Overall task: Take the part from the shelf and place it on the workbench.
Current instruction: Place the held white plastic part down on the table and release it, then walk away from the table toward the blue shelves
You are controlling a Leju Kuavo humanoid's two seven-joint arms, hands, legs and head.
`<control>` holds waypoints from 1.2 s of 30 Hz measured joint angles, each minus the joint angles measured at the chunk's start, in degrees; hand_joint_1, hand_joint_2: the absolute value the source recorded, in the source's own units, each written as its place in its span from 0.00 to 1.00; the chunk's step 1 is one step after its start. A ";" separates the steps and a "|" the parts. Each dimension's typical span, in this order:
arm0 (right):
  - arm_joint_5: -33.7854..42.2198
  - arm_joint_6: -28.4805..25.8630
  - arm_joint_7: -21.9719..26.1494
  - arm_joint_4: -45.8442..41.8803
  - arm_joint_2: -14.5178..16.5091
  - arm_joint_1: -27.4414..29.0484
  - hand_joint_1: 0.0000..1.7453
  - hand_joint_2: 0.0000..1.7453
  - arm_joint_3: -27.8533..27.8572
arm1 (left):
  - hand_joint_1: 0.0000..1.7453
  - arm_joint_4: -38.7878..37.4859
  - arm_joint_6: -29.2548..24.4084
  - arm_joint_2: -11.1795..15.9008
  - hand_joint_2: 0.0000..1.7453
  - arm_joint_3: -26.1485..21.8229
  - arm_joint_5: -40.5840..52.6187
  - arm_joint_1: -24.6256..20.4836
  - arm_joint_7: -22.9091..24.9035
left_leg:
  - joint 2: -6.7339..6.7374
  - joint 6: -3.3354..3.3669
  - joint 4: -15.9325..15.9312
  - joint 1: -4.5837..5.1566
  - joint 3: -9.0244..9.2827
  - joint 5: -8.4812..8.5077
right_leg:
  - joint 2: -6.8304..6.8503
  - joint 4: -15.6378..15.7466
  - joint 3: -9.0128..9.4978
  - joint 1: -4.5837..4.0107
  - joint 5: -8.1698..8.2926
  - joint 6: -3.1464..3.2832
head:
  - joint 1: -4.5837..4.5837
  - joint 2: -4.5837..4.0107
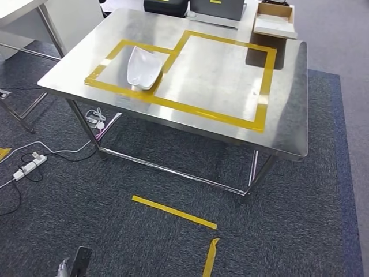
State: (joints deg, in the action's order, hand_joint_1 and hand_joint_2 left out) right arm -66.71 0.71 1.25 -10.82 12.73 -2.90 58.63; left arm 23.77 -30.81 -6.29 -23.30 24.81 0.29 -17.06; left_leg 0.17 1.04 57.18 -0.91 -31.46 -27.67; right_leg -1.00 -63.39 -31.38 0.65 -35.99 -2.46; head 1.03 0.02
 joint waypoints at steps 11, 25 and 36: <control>-0.75 0.67 0.44 -0.41 -0.28 -0.68 0.00 0.00 0.82 | 0.00 -9.41 4.57 -0.96 0.00 1.90 7.78 -1.23 9.30 | 6.06 -0.17 0.29 1.57 -0.04 0.19 | 4.87 7.20 1.87 -1.35 5.90 2.28 | 0.35 0.00; -1.36 1.03 1.50 -0.46 -0.40 -0.56 0.00 0.00 0.85 | 0.00 -10.64 5.57 -1.01 0.00 4.27 9.87 -1.52 9.60 | -4.80 -2.00 1.68 -0.53 1.00 -1.97 | -5.07 5.46 -0.73 -0.18 7.85 1.52 | 0.10 0.00; -1.86 1.13 0.95 -0.46 -0.48 0.06 0.00 0.00 0.84 | 0.00 -10.89 5.91 -1.36 0.00 4.63 10.17 -1.41 11.07 | 3.73 0.45 0.85 0.19 0.15 -0.84 | 1.60 -5.26 -5.63 -0.02 3.48 0.14 | 0.72 0.00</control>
State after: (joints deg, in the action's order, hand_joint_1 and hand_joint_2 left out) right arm -68.58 1.84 2.20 -11.28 12.25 -2.84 59.46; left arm 12.87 -24.90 -7.65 -18.67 34.98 -1.13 -5.99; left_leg 3.90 1.49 58.04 -0.72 -31.31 -28.52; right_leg 0.60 -68.65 -37.01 0.62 -32.51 -2.32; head 1.75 0.02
